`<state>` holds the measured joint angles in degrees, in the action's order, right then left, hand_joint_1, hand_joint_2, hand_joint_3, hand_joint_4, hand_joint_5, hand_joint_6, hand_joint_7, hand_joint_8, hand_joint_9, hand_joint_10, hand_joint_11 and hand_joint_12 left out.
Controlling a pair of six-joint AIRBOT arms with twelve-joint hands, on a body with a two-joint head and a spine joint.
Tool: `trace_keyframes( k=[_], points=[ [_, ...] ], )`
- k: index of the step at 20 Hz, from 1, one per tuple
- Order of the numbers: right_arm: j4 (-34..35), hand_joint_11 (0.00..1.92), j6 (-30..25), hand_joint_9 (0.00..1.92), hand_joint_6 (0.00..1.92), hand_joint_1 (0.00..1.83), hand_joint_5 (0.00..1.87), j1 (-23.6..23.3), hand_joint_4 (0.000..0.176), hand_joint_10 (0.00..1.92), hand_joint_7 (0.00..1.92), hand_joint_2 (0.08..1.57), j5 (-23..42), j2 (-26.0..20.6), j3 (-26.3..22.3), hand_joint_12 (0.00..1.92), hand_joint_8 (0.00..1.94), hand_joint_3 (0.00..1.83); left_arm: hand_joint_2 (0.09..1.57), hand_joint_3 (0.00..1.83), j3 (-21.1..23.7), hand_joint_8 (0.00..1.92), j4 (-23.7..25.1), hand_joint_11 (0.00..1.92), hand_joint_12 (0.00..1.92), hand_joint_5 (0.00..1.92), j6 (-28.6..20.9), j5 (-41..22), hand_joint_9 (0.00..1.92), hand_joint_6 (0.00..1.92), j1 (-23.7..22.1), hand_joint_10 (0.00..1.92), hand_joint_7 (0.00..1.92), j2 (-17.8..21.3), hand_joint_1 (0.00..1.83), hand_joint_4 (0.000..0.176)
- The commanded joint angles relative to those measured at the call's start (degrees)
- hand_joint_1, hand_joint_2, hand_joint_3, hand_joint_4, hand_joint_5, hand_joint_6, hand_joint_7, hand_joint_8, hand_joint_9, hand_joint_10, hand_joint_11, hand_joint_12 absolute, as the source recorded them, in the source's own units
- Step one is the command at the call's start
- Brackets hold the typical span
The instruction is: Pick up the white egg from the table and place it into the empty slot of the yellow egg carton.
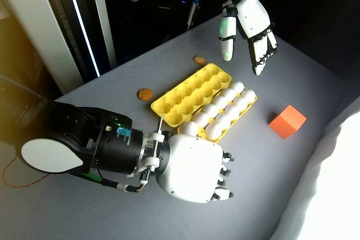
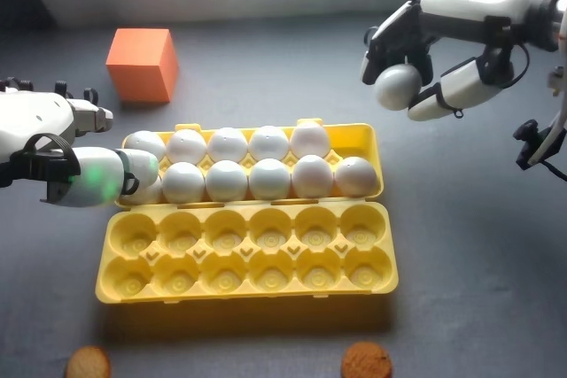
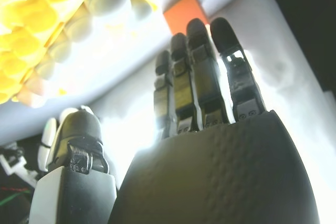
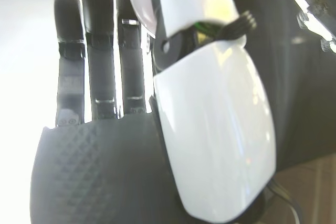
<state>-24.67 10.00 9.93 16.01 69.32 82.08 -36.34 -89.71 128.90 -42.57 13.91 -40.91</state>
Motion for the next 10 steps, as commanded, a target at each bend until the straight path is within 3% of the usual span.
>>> trace_keyframes(
  k=[1, 7, 10],
  points=[
    [-0.21, 0.37, -1.3, 0.8, 0.96, 1.37, 0.93, -0.92, 0.0, 1.31, 0.97, 1.13, 4.82, -0.74, -0.06, 1.22, 1.06, 0.0, 1.29, 0.0, -0.03, 0.0, 3.19, 0.0, 1.05, 0.26, -0.13, -2.18, 0.39, 0.0, -0.65, 0.0, 0.36, 0.69, 0.0, 0.0],
    [-9.86, 0.35, -7.98, 0.77, 1.04, 1.37, 0.88, 0.09, 0.0, 1.35, 0.96, 1.15, 5.66, -0.34, -0.9, 1.31, 1.1, 0.0, 1.29, 0.0, -0.37, 0.0, 3.18, 0.0, 1.1, 0.29, 0.72, -1.5, 0.45, 0.0, -0.83, 0.01, 0.4, 0.57, 0.0, 0.0],
    [-10.33, 0.34, -8.49, 0.76, 1.02, 1.37, 0.89, 0.44, 0.0, 1.36, 0.97, 1.15, 5.94, 0.1, -1.35, 1.32, 1.1, 0.0, 1.29, 0.0, -0.37, 0.0, 3.18, 0.01, 1.12, 0.29, 0.78, -1.48, 0.45, 0.0, -0.83, 0.01, 0.4, 0.55, 0.0, 0.0]
  ],
)
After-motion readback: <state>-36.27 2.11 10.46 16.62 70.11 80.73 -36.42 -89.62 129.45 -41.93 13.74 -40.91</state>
